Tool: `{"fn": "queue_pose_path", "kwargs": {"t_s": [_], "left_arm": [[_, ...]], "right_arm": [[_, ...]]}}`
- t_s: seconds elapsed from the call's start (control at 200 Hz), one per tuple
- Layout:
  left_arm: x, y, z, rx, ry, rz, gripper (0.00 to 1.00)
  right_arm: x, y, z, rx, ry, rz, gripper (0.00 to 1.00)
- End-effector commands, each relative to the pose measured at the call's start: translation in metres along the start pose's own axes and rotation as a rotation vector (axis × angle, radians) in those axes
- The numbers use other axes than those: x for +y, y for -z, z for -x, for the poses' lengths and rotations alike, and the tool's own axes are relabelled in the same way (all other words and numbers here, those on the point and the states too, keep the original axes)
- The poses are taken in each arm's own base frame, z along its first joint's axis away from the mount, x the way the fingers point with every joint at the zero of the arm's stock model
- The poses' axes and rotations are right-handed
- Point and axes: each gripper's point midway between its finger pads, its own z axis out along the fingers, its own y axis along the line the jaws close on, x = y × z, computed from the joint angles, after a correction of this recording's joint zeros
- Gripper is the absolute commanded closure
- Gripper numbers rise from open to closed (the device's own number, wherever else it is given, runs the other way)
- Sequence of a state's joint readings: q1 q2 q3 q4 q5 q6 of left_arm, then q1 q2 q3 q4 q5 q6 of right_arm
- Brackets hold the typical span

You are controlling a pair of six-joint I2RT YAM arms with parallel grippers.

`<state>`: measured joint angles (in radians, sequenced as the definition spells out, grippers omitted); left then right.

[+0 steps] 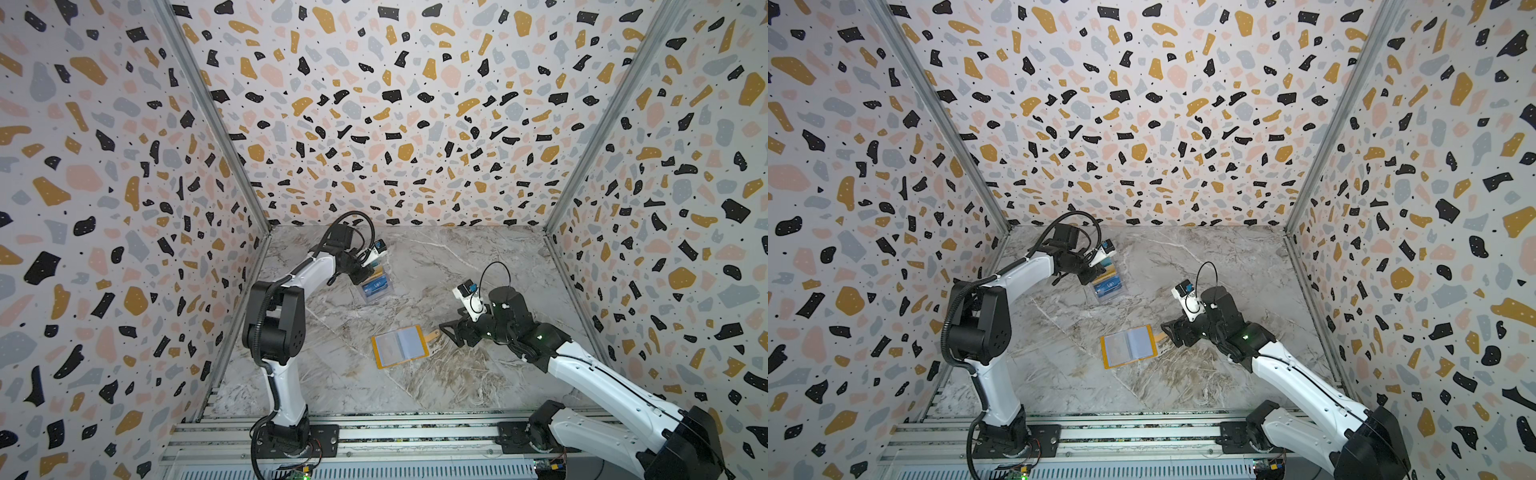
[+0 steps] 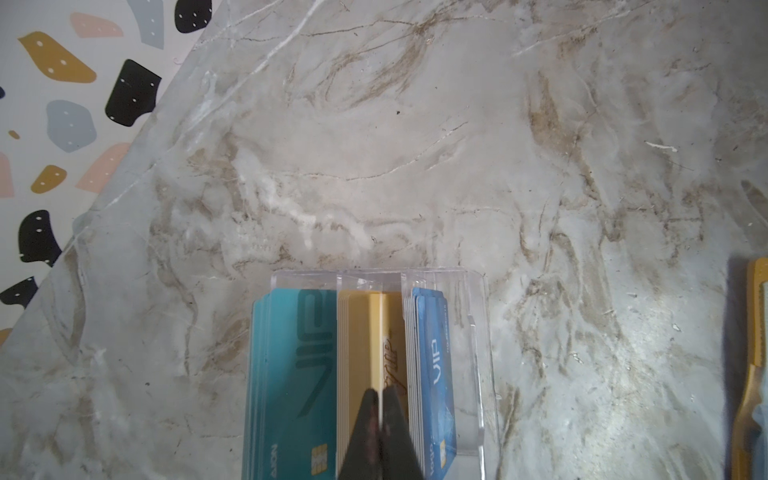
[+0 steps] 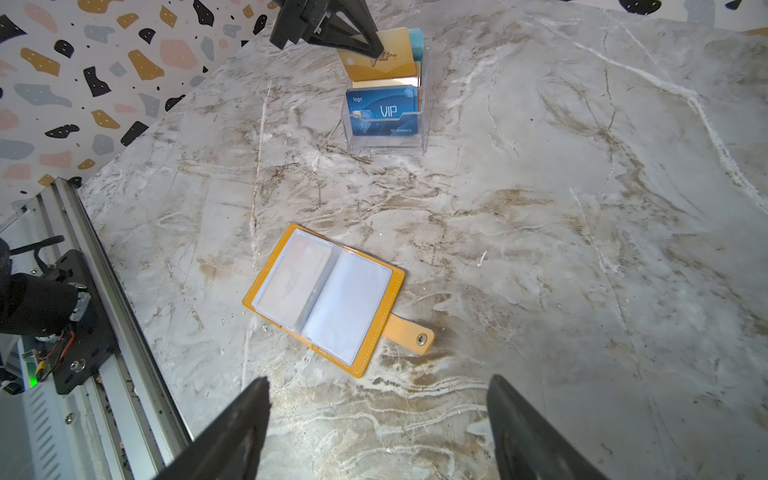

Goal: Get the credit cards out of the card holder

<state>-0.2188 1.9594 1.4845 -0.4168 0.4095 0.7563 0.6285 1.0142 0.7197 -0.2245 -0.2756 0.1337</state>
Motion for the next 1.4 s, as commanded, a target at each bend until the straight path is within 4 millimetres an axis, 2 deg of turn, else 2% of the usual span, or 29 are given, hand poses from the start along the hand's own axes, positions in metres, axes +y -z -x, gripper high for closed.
{"fn": "queue_pose_path", "kwargs": {"t_s": [0.0,0.671,1.231,1.391], "left_arm": [[0.005,-0.003,0.002,-0.006,-0.010,0.000,1.00],[-0.002,-0.017,-0.009,0.022,0.017,-0.054,1.00],[-0.001,-0.027,-0.012,0.021,0.045,-0.069,0.95],[0.001,-0.026,-0.010,0.017,0.049,-0.059,0.89]], "right_arm": [[0.002,0.003,0.000,-0.008,0.001,0.001,0.18],[0.002,0.003,0.000,-0.009,0.003,0.000,0.18],[0.002,0.002,0.000,-0.008,0.004,-0.002,0.18],[0.001,0.003,0.000,-0.008,0.004,-0.003,0.18]]}}
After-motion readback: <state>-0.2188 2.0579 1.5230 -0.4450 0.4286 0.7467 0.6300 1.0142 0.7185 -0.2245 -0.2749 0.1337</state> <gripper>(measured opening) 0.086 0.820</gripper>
